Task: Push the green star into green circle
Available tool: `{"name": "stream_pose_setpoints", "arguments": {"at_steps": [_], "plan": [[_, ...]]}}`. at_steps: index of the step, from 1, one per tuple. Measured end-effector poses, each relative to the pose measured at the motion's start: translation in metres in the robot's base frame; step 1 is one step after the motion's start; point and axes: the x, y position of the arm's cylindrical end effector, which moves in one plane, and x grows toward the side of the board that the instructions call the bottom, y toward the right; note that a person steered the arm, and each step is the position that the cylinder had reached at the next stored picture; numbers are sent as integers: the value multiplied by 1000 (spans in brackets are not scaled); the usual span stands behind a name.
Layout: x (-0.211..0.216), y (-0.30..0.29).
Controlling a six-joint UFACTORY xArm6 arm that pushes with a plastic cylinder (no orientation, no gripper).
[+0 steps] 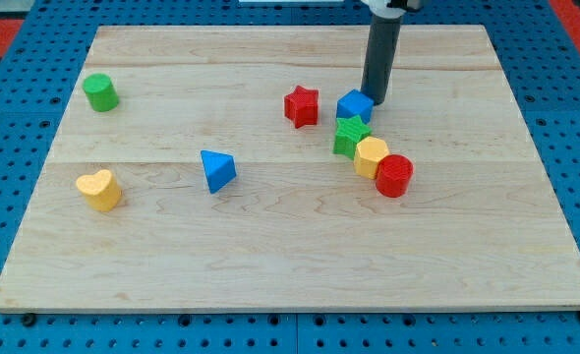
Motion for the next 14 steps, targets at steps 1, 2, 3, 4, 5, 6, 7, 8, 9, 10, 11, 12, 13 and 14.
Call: {"name": "stream_pose_setpoints", "arguments": {"at_steps": [1,2,3,4,5,6,7,8,9,10,11,12,13,14], "plan": [[43,0],[61,-5],[51,-28],[51,-72],[53,-53],[54,-14],[82,-19],[94,-73],[93,-104],[75,-117],[64,-113],[62,-113],[49,-110],[36,-117]]}}
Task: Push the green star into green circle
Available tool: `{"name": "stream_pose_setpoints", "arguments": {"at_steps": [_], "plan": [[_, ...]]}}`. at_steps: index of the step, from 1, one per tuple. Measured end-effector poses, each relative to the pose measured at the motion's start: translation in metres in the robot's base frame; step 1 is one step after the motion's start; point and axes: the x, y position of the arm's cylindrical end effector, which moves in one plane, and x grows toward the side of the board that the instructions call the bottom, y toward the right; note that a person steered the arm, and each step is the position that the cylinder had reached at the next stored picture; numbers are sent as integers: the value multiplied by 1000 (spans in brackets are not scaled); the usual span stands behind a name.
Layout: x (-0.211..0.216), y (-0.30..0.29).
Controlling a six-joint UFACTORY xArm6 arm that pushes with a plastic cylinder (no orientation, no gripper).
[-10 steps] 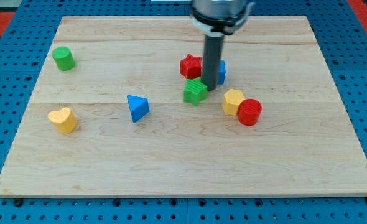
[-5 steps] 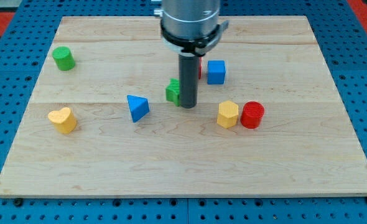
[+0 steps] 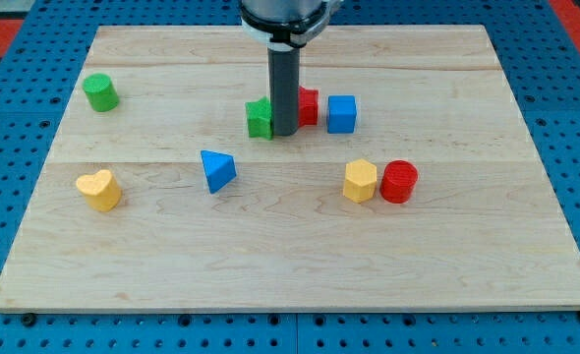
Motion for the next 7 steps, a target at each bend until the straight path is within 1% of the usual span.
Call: {"name": "stream_pose_setpoints", "arguments": {"at_steps": [1,2,4,5,6,7], "plan": [[-3,-54],[-10,-93],[-92,-37],[-104,-50],[-67,-109],[-35,-129]]}}
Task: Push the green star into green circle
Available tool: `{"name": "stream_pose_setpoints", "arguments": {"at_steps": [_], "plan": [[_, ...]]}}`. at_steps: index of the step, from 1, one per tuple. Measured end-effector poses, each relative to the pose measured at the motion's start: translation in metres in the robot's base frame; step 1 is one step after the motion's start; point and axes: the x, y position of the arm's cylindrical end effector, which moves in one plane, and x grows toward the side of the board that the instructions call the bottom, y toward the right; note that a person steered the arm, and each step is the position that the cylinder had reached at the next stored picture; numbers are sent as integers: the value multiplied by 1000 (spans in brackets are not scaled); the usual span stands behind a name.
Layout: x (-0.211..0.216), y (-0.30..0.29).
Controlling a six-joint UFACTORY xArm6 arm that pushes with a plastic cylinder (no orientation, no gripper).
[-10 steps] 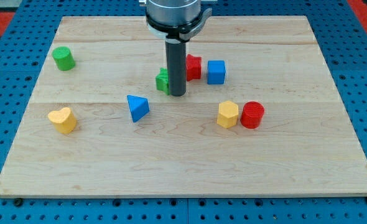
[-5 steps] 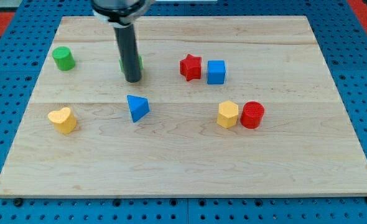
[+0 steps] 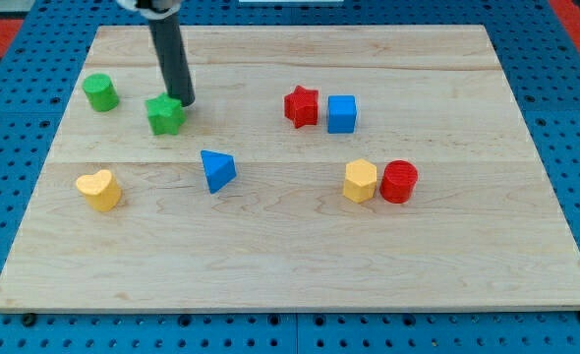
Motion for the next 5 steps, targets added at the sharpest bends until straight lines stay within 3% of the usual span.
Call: {"name": "stream_pose_setpoints", "arguments": {"at_steps": [1,2,4,5], "plan": [[11,34],[21,32],[27,-78],[33,-6]]}}
